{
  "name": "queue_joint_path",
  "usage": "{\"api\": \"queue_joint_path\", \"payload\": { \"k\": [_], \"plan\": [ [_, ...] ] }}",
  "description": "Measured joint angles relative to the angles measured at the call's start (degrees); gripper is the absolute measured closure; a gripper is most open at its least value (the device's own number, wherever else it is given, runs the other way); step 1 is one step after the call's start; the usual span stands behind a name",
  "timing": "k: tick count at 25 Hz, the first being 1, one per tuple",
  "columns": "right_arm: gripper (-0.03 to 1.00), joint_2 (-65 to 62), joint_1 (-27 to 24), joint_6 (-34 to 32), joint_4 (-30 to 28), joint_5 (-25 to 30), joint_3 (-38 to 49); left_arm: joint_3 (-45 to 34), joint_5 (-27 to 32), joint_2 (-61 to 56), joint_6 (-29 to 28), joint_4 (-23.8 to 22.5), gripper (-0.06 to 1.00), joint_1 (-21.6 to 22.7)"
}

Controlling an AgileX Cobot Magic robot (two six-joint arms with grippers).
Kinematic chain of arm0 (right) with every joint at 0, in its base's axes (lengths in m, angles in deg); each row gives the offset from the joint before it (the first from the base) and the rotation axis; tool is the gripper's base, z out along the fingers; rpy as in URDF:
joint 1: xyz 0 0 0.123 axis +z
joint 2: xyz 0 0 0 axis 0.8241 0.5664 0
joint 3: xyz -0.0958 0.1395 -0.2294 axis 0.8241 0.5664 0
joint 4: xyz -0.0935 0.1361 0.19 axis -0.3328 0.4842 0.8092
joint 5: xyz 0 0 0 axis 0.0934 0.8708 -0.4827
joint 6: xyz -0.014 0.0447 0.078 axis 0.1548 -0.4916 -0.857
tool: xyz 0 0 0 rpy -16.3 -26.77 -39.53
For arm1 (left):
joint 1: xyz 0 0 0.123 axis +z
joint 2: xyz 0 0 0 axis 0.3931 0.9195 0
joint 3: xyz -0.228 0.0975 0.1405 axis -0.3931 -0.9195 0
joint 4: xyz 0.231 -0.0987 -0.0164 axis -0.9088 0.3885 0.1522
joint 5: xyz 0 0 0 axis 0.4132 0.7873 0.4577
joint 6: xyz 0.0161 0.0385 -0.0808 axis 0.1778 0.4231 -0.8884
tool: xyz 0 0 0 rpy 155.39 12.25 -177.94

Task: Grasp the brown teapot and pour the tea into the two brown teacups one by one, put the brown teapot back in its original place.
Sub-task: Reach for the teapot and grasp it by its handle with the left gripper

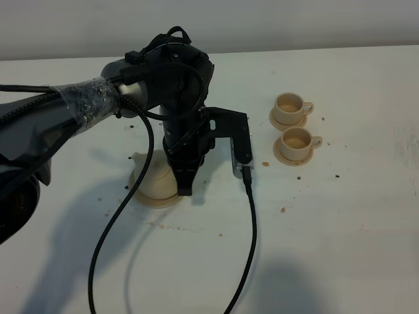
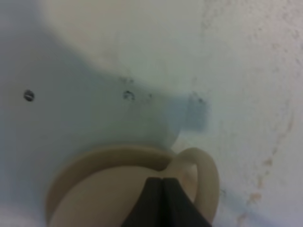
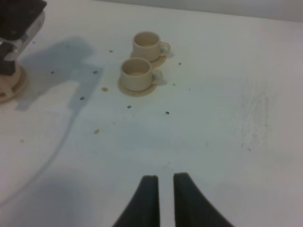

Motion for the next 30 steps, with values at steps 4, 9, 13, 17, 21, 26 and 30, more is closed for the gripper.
{"api": "queue_joint_path", "payload": {
  "k": [4, 9, 13, 17, 21, 26, 30],
  "plan": [
    [0.88, 0.0, 0.0, 0.0, 0.0, 0.0, 0.0, 0.0, 2.0, 0.0, 1.1, 0.1, 1.00, 0.0],
    [0.88, 0.0, 0.0, 0.0, 0.0, 0.0, 0.0, 0.0, 3.7, 0.0, 1.8, 0.1, 1.00, 0.0],
    [0.88, 0.0, 0.0, 0.0, 0.0, 0.0, 0.0, 0.0, 4.7, 0.0, 1.9, -0.1, 1.00, 0.0],
    [0.88, 0.0, 0.0, 0.0, 0.0, 0.0, 0.0, 0.0, 4.9, 0.0, 2.2, -0.4, 1.00, 0.1],
    [0.88, 0.0, 0.0, 0.0, 0.0, 0.0, 0.0, 0.0, 4.9, 0.0, 2.3, -0.5, 1.00, 0.2],
    [0.88, 0.0, 0.0, 0.0, 0.0, 0.0, 0.0, 0.0, 4.9, 0.0, 2.4, 0.1, 1.00, 0.2],
    [0.88, 0.0, 0.0, 0.0, 0.1, 0.0, 0.0, 0.0, 3.5, 0.0, 3.5, 0.9, 1.00, 0.3]
  ]
}}
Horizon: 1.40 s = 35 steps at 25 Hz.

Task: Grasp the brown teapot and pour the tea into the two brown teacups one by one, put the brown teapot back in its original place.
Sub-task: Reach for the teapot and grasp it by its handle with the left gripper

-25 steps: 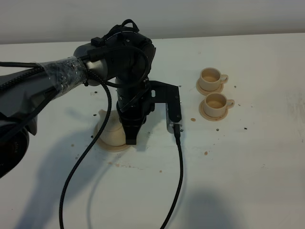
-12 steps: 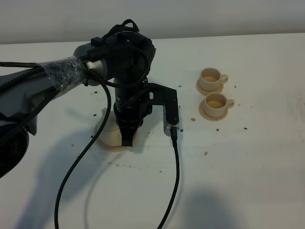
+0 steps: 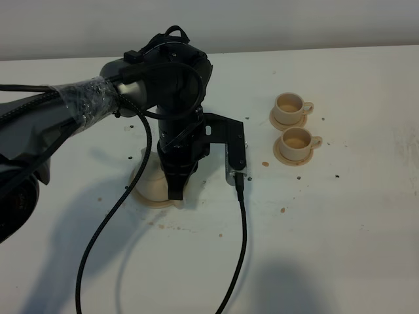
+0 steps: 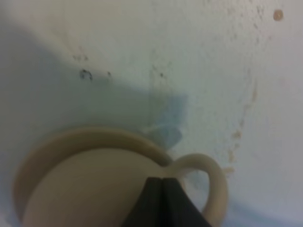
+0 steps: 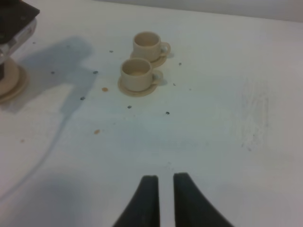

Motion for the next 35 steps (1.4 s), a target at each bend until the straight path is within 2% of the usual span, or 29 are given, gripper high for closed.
{"api": "queue_joint_path", "payload": {
  "k": [10, 19, 32, 35],
  "plan": [
    [0.88, 0.0, 0.0, 0.0, 0.1, 0.0, 0.0, 0.0, -3.3, 0.0, 2.4, 1.3, 1.00, -0.7],
    [0.88, 0.0, 0.0, 0.0, 0.1, 0.0, 0.0, 0.0, 1.5, 0.0, 4.7, 1.0, 1.00, -1.4],
    [0.88, 0.0, 0.0, 0.0, 0.1, 0.0, 0.0, 0.0, 1.5, 0.0, 4.8, 0.8, 1.00, -1.6],
    [0.88, 0.0, 0.0, 0.0, 0.1, 0.0, 0.0, 0.0, -0.4, 0.0, 5.2, 1.8, 1.00, -2.5]
  ]
}}
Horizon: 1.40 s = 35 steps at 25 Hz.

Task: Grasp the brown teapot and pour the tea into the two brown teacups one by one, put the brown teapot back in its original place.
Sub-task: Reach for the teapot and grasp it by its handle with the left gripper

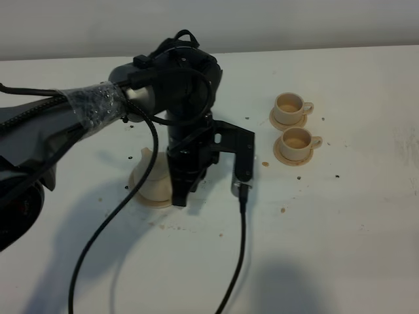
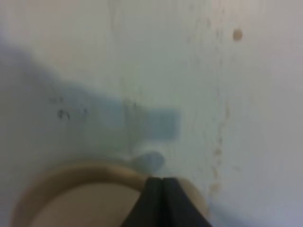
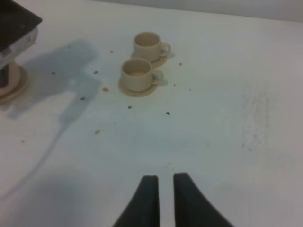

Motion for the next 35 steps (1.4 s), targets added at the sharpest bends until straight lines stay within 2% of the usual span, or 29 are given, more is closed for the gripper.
{"api": "queue_joint_path", "payload": {
  "k": [6, 9, 19, 35],
  "plan": [
    [0.88, 0.0, 0.0, 0.0, 0.0, 0.0, 0.0, -0.6, -2.5, 0.2, 0.4, 1.1, 1.00, -0.7],
    [0.88, 0.0, 0.0, 0.0, 0.0, 0.0, 0.0, -3.1, -3.2, 0.4, 0.2, 0.6, 1.00, -0.7],
    [0.88, 0.0, 0.0, 0.0, 0.0, 0.0, 0.0, -12.2, -11.6, -3.3, -0.1, -0.2, 1.00, -0.6],
    [0.88, 0.0, 0.0, 0.0, 0.0, 0.0, 0.0, -13.6, -9.0, -4.6, -1.6, -1.2, 1.00, 0.4]
  ]
}}
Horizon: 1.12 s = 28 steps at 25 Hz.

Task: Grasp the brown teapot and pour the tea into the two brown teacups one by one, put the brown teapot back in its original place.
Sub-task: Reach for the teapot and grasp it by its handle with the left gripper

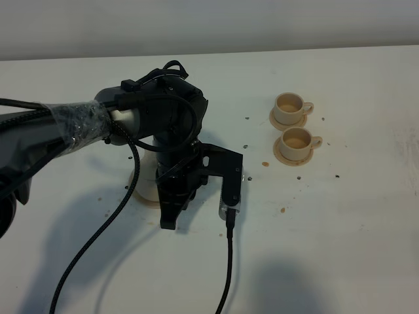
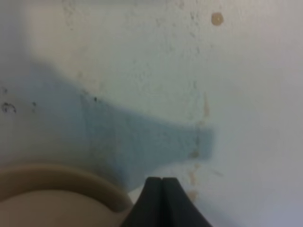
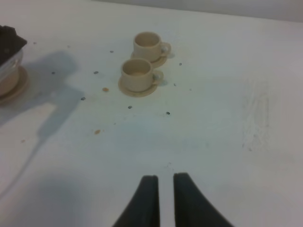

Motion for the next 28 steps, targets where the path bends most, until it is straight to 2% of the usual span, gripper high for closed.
{"api": "queue_joint_path", "payload": {
  "k": [10, 21, 25, 28],
  "plan": [
    [0.88, 0.0, 0.0, 0.0, 0.0, -0.1, 0.0, -0.1, 3.3, 0.0, -1.4, -2.0, 1.00, 0.0],
    [0.88, 0.0, 0.0, 0.0, 0.0, -0.1, 0.0, -1.9, 2.9, -2.3, -2.5, -3.3, 1.00, 0.0],
    [0.88, 0.0, 0.0, 0.0, 0.0, -0.1, 0.0, -1.9, 0.6, -2.3, -2.5, -0.5, 1.00, 0.0],
    [0.88, 0.0, 0.0, 0.0, 0.0, -0.1, 0.0, -1.9, -1.1, -2.3, -2.6, 3.2, 1.00, 0.0]
  ]
}}
